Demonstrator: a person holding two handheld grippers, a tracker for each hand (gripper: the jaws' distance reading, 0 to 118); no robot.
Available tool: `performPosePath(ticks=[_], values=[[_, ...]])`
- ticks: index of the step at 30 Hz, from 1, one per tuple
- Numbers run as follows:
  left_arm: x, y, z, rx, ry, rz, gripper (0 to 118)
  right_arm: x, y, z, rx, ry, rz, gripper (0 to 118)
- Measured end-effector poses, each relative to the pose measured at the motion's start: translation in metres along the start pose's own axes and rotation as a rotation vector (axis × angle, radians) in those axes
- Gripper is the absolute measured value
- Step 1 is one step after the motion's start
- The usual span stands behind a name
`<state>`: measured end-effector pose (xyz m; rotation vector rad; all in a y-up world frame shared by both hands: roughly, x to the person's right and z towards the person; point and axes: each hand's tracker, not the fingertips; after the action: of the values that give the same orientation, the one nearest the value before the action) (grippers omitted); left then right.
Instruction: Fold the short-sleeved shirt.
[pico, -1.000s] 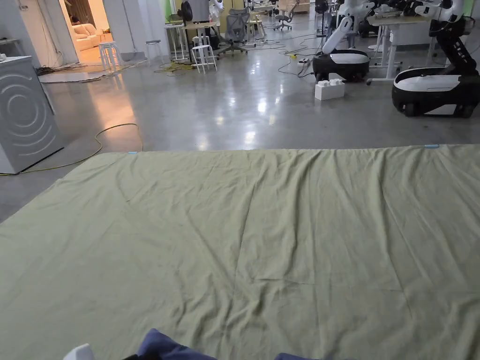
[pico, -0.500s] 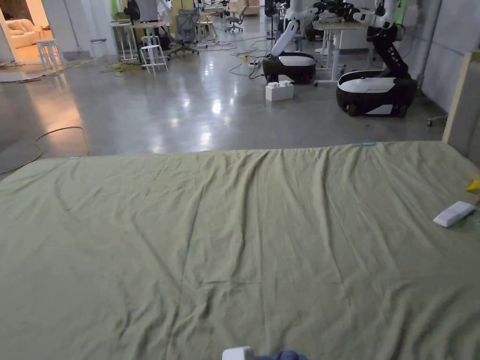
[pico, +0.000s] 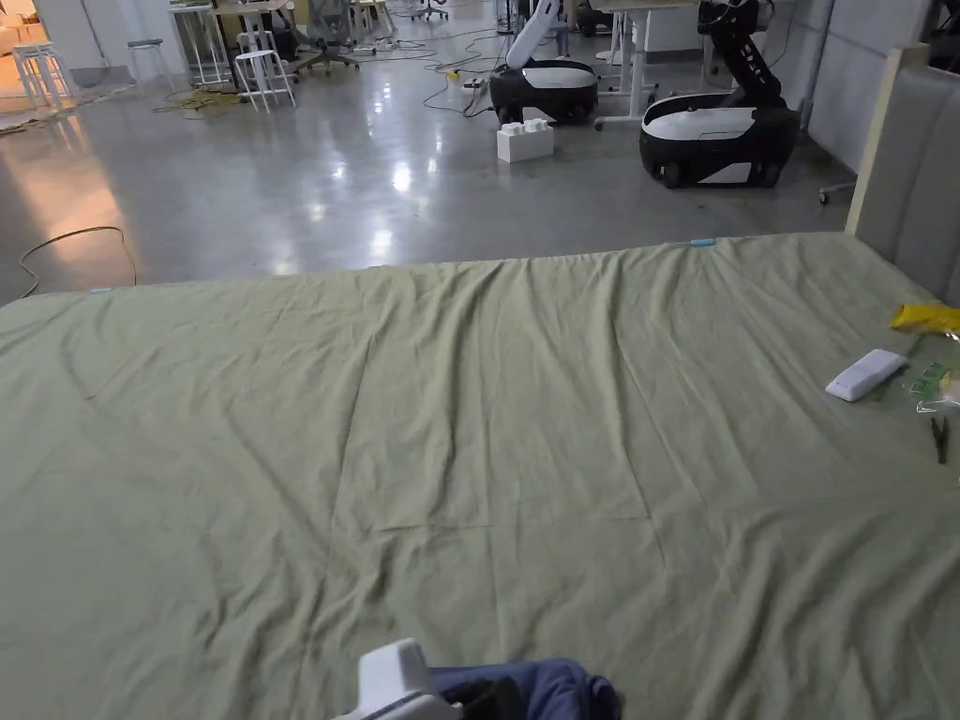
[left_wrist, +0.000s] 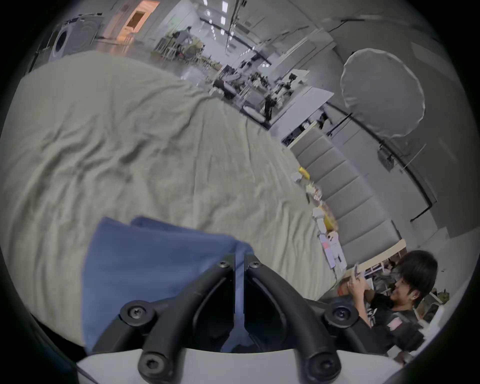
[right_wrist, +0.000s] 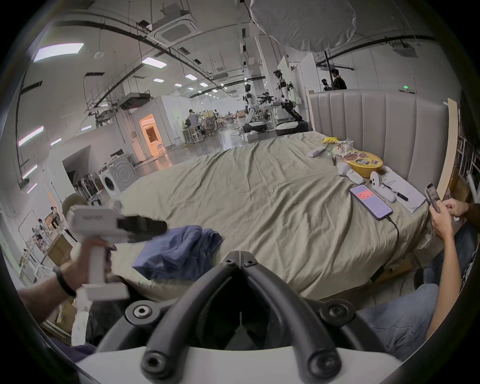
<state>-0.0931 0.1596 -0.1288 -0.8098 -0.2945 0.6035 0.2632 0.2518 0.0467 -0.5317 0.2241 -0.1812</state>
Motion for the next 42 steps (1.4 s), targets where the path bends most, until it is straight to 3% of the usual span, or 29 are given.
performPosePath(ticks=[2, 4, 6, 10, 14, 18, 22, 24, 25, 26, 27, 28, 29, 30, 31, 32, 37, 41, 42], values=[[0.001, -0.016, -0.036, -0.110, -0.069, 0.003, 6, -0.004, 0.003, 0.000, 0.009, 0.001, 0.000, 0], [0.004, -0.032, -0.066, -0.241, 0.062, -0.030, 4, -0.007, 0.004, 0.000, 0.013, -0.008, 0.004, 0], [0.009, -0.039, -0.067, -0.145, 0.032, -0.114, 3, -0.009, 0.002, 0.000, 0.007, -0.007, 0.008, 0], [0.012, -0.025, -0.051, -0.159, 0.029, -0.064, 3, -0.018, -0.011, -0.015, -0.090, 0.061, 0.007, 0], [0.015, -0.005, 0.015, 0.030, -0.142, -0.043, 3, -0.043, -0.007, -0.053, -0.177, 0.103, 0.067, 0], [-0.006, 0.007, 0.084, 0.151, -0.086, -0.065, 3, -0.072, 0.008, -0.113, -0.199, 0.233, 0.044, 0], [-0.053, 0.006, 0.126, 0.166, -0.058, 0.037, 3, -0.093, 0.016, -0.207, -0.363, 0.141, 0.097, 0], [-0.081, 0.000, 0.148, 0.234, -0.031, 0.121, 4, -0.096, 0.008, -0.259, -0.573, 0.103, 0.122, 0], [-0.091, 0.001, 0.152, 0.239, -0.031, 0.165, 6, -0.096, 0.001, -0.274, -0.631, 0.090, 0.159, 0], [-0.103, 0.001, 0.156, 0.231, -0.038, 0.223, 15, -0.095, -0.013, -0.292, -0.697, 0.064, 0.215, 0], [-0.112, 0.000, 0.157, 0.207, -0.064, 0.258, 26, -0.091, -0.026, -0.300, -0.700, 0.099, 0.238, 0], [-0.117, -0.001, 0.155, 0.193, -0.073, 0.265, 46, -0.088, -0.024, -0.297, -0.644, 0.109, 0.211, 0], [-0.121, -0.001, 0.151, 0.183, -0.073, 0.254, 75, -0.087, -0.011, -0.292, -0.683, 0.105, 0.140, 0], [-0.123, -0.001, 0.144, 0.162, -0.070, 0.238, 90, -0.087, -0.005, -0.291, -0.703, 0.093, 0.110, 0], [-0.126, 0.000, 0.137, 0.129, -0.075, 0.225, 96, -0.088, -0.006, -0.294, -0.699, 0.100, 0.143, 0], [-0.129, 0.003, 0.126, 0.091, -0.098, 0.217, 96, -0.089, -0.010, -0.293, -0.701, 0.108, 0.180, 0], [-0.142, 0.018, 0.064, -0.027, -0.233, 0.265, 96, -0.092, -0.013, -0.289, -0.683, 0.097, 0.190, 0], [-0.148, 0.020, 0.020, -0.097, -0.244, 0.296, 95, -0.087, -0.011, -0.291, -0.688, 0.107, 0.159, 0], [-0.148, 0.019, 0.012, -0.136, -0.234, 0.291, 89, -0.085, -0.011, -0.292, -0.693, 0.109, 0.144, 0]])
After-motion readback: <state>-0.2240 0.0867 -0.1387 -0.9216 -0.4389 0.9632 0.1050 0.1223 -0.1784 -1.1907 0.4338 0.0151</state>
